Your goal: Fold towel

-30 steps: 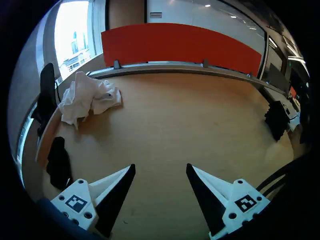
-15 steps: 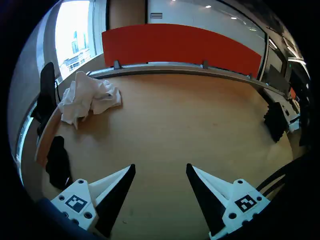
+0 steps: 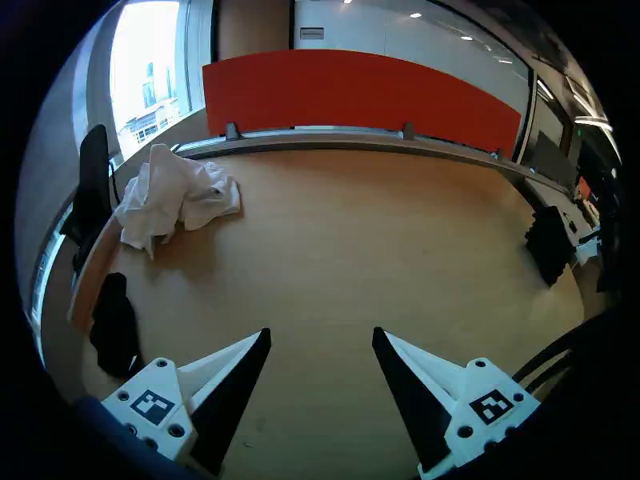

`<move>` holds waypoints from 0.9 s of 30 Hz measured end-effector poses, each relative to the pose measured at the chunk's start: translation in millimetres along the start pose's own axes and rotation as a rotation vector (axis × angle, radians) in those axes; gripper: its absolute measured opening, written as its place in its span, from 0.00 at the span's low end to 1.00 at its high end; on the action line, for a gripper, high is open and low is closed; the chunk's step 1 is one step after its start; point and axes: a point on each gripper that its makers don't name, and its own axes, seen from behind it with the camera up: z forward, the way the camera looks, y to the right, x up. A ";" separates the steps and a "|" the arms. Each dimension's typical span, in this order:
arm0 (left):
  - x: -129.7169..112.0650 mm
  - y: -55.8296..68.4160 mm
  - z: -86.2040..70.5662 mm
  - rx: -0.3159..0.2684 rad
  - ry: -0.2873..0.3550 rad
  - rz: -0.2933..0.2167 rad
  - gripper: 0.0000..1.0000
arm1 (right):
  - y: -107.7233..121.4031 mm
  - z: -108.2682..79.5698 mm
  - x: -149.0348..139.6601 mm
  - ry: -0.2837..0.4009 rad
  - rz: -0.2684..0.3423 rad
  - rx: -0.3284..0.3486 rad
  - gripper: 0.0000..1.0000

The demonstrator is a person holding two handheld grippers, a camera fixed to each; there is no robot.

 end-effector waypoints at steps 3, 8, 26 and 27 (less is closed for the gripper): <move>0.4 -0.2 -0.3 0.000 0.001 -0.003 0.94 | -2.5 -0.8 3.6 0.011 0.014 0.007 0.92; 2.6 -0.9 -1.3 0.002 0.006 -0.006 0.94 | -11.2 -1.5 11.0 0.044 0.064 0.025 0.91; 14.7 -4.2 -1.4 0.015 0.030 -0.007 0.94 | -29.3 -3.9 39.9 0.158 0.263 0.027 0.91; 15.8 -4.8 -1.5 0.016 0.034 -0.008 0.94 | -29.5 -4.5 41.3 0.165 0.266 0.024 0.91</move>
